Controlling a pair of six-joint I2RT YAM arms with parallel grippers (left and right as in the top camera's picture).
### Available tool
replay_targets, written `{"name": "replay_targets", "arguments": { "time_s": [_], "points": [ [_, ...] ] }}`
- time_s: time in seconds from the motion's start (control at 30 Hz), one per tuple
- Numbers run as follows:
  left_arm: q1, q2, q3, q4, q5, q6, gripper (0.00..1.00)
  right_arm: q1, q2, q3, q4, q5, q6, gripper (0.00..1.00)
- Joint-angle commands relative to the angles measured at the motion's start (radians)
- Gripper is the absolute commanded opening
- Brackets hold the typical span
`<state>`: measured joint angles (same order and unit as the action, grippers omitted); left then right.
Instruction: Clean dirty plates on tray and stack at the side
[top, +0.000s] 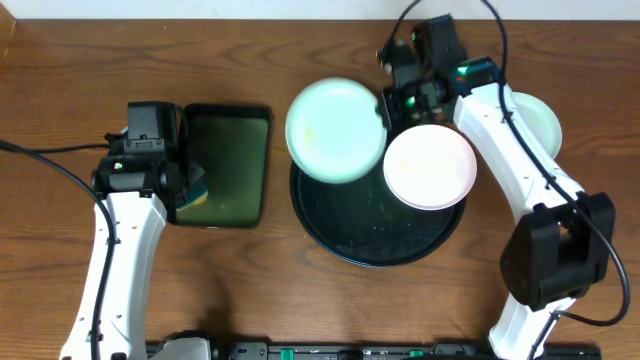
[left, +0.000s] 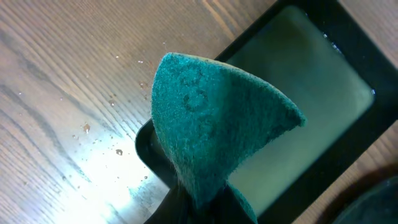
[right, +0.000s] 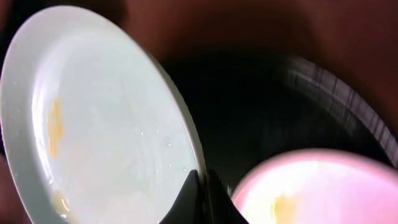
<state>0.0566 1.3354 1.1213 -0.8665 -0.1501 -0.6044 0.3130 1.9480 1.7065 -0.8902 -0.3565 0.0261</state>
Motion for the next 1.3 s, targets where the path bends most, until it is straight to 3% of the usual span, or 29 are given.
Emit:
{"name": "replay_targets", "arguments": {
  "time_s": [0.0,0.2,0.43,0.87,1.1,1.27],
  "points": [
    [0.005,0.008,-0.005,0.031,0.066,0.009,0.07,0.031,0.019,-0.004,-0.099,0.133,0.016,0.01],
    [0.005,0.013,-0.005,0.076,0.114,0.008,0.08,0.084,0.022,-0.056,-0.135,0.230,0.126,0.01],
    [0.005,0.064,-0.005,0.114,0.117,-0.002,0.07,0.143,0.022,-0.229,0.021,0.364,0.233,0.01],
    [0.003,0.287,-0.005,0.324,0.196,-0.010,0.07,0.147,0.022,-0.434,0.251,0.295,0.232,0.01],
    [0.004,0.462,-0.005,0.360,0.171,-0.010,0.08,0.147,0.022,-0.446,0.263,0.269,0.232,0.01],
    [0.004,0.487,-0.005,0.354,0.132,0.002,0.07,0.147,0.022,-0.446,0.263,0.269,0.232,0.01]
  ]
}}
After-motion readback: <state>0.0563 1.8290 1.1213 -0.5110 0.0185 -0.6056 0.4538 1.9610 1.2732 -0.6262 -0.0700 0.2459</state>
